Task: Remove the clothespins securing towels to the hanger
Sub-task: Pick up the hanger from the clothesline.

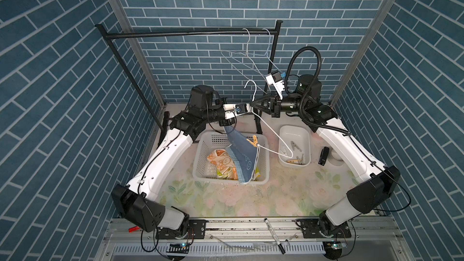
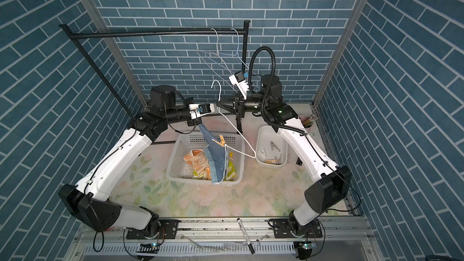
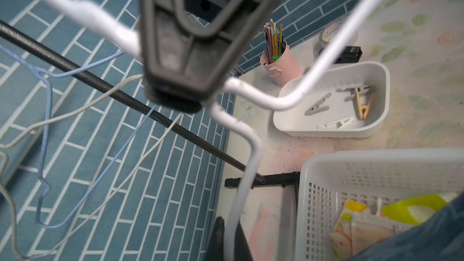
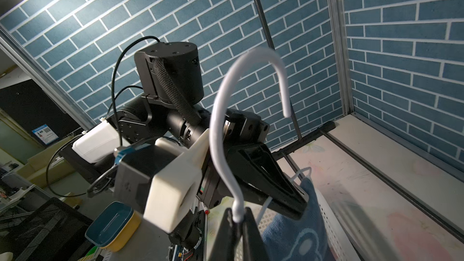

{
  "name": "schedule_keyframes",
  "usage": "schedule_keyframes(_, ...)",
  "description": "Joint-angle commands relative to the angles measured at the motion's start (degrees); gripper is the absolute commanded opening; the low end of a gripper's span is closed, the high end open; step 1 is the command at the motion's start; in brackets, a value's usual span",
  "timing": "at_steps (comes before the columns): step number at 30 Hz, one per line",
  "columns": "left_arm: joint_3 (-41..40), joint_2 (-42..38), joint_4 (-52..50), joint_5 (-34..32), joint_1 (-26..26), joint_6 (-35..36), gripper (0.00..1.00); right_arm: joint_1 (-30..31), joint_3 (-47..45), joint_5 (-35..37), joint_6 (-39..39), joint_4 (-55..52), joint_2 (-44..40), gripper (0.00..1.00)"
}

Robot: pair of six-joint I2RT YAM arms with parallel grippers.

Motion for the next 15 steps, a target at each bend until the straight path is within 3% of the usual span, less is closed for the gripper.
schedule_keyframes(1, -0.38, -2.84, -3.68, -5.10, -0.08, 3.27, 0.00, -0.14, 0.35, 2.48, -7.80, -5.17, -4.07, 0.23)
schedule_keyframes(4, -0.12, -3.83, -6.55, -8.25, -0.68, 4.45, 0.00, -0.14, 1.24, 7.54, -13.17, -11.85, -6.15, 0.38)
schedule_keyframes(7, 1.13, -4.27, -10.47, -12.63, -1.55, 5.02, 0.00, -0.14, 1.38, 17.73, -21.45, -19.54, -10.04, 0.49)
schedule_keyframes(11, 3.83, -3.69, -17.70, -19.86, -3.42, 4.46, 0.00, -0.18, -3.13, 31.20, -30.86, -23.65, -17.91, 0.56)
schedule_keyframes(15, 7.51, -1.59, -25.73, -28.92, -6.44, 0.37, 0.00, -0.06, -12.35, 30.71, -37.51, -21.04, -27.31, 0.61)
